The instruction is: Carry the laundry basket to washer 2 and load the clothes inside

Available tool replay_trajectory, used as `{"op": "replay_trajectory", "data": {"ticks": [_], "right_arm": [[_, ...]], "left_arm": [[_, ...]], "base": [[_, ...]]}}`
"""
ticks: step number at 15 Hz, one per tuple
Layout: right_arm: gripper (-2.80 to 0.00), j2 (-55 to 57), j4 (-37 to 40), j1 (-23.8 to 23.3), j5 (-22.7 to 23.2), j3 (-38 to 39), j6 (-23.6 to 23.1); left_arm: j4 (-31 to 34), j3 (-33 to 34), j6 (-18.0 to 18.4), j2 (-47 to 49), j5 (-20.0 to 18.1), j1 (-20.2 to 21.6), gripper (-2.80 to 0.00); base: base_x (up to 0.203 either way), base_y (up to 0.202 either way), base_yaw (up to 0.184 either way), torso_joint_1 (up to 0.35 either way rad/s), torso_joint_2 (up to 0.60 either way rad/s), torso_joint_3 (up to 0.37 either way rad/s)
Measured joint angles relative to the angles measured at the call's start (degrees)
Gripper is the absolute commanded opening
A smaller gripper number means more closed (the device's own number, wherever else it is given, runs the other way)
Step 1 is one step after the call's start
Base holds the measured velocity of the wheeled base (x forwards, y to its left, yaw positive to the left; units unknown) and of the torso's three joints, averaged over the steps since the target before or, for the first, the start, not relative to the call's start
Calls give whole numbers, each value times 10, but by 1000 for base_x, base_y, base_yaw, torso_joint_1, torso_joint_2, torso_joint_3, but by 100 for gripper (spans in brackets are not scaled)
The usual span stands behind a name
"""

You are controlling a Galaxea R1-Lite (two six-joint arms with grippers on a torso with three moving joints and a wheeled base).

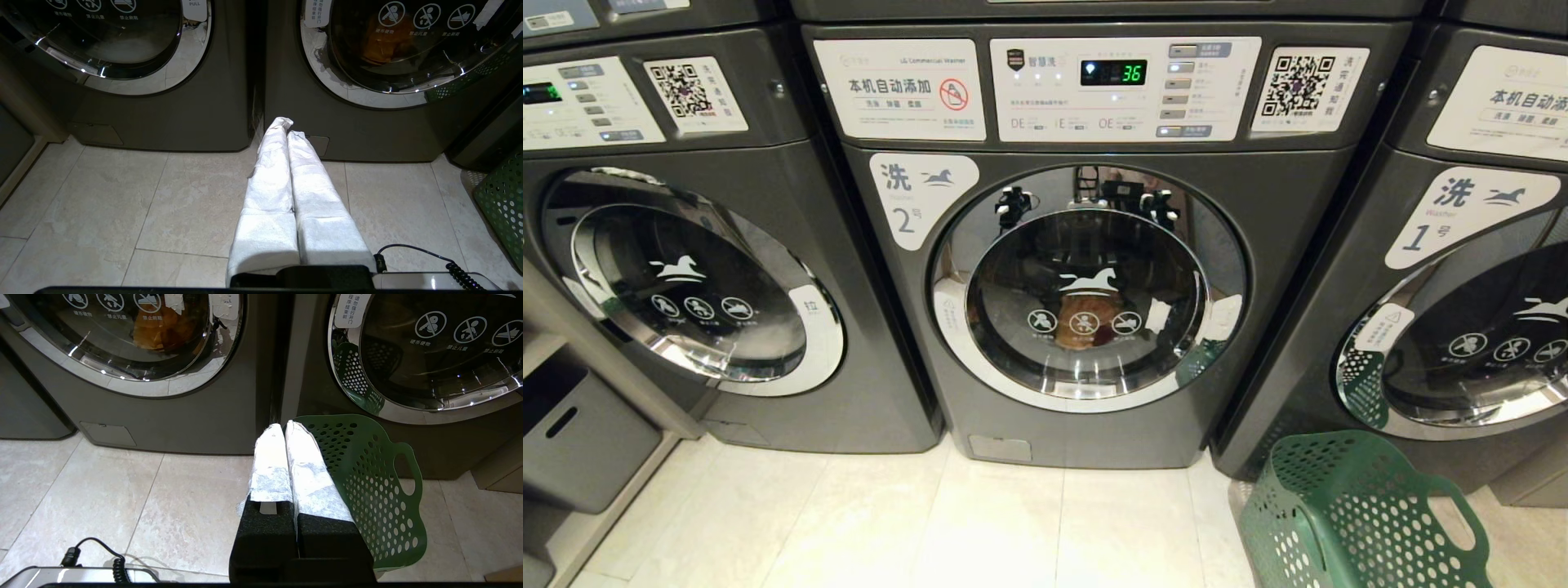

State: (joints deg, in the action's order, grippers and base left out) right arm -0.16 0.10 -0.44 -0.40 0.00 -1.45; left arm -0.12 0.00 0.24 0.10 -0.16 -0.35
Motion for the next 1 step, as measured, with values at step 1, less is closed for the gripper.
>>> {"op": "replay_trajectory", "data": {"ticks": [1], "right_arm": [[-280,0,0,0,0,0,1]], "left_arm": [[0,0,0,0,0,0,-280]], "base": [[0,0,0,0,0,0]]}}
